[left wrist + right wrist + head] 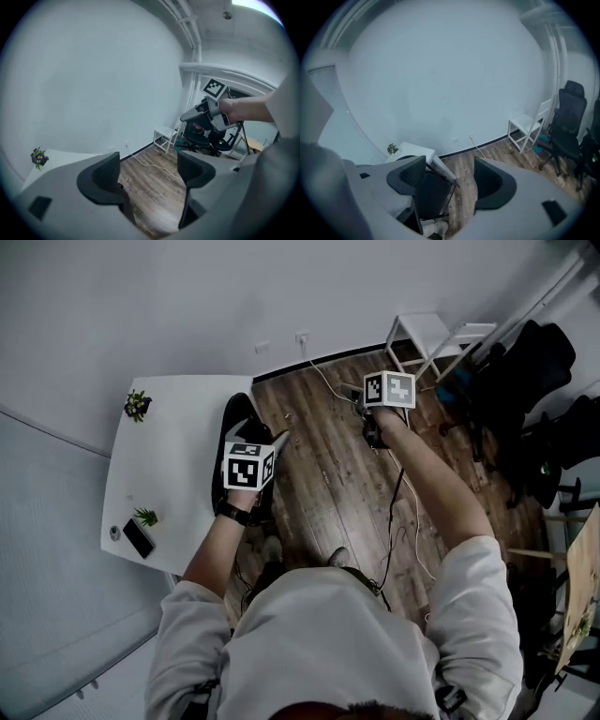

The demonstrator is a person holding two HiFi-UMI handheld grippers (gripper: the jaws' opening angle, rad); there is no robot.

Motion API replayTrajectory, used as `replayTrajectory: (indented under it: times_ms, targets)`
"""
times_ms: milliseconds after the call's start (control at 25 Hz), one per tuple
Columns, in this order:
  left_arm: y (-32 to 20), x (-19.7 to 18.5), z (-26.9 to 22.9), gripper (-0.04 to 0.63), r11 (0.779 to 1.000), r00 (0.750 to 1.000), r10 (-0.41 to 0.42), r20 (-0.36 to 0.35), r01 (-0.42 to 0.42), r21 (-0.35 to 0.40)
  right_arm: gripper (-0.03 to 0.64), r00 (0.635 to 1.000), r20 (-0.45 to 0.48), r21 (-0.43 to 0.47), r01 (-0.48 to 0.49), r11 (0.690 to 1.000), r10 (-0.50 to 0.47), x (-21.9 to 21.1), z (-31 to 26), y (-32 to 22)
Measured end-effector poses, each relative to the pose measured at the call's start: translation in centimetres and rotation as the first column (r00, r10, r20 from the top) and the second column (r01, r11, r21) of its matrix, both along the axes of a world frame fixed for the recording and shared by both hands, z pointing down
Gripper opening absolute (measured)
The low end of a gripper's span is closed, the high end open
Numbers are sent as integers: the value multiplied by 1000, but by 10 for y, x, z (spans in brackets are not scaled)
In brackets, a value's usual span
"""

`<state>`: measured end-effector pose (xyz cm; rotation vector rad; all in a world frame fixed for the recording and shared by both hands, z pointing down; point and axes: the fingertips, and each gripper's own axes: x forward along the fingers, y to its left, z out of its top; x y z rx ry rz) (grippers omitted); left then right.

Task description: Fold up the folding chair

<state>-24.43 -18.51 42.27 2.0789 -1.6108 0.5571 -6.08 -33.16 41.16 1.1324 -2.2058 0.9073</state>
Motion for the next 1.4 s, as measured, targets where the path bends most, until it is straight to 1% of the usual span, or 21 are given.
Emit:
replayTrajectory:
  times_ms: [160,280,360,480,680,800,880,1000,1160,1280,1360,1400]
  targets:
    - [-3,49,-23,385,992,997,69,21,-71,105,337,1000,11,158,6,987,-8,60,-30,21]
    - [-1,81,-43,383,975,992,121,33,-125,185,336,1000,1,294,23,956,-25,94,-53,45]
    - [2,100,-55,376,957,986,156,53,-165,237,324,1000,-12,387,30,921,-28,113,-69,61]
    - [9,124,-69,367,931,977,197,76,-211,298,303,999,-35,513,40,858,-25,135,-89,86]
    - [23,157,-95,344,884,964,237,119,-264,386,289,997,-71,659,47,751,1,173,-119,120]
    - [32,168,-113,321,857,962,242,126,-273,438,278,997,-80,715,44,697,20,190,-134,142]
    - [37,172,-123,306,843,962,243,121,-272,464,264,996,-80,741,36,670,35,200,-140,155]
    - [45,175,-132,286,827,962,242,125,-272,493,255,996,-72,765,17,644,58,209,-145,172]
    - [57,179,-142,234,804,963,218,158,-269,530,229,995,-62,787,-2,617,82,218,-146,191]
    - [66,179,-141,186,797,964,202,173,-265,543,202,995,-55,802,-7,597,86,219,-145,206]
    - [71,178,-140,159,797,965,197,172,-260,546,162,995,-62,819,4,573,81,218,-147,215]
    - [73,178,-140,151,797,967,193,169,-255,547,156,995,-70,826,14,563,77,217,-148,220]
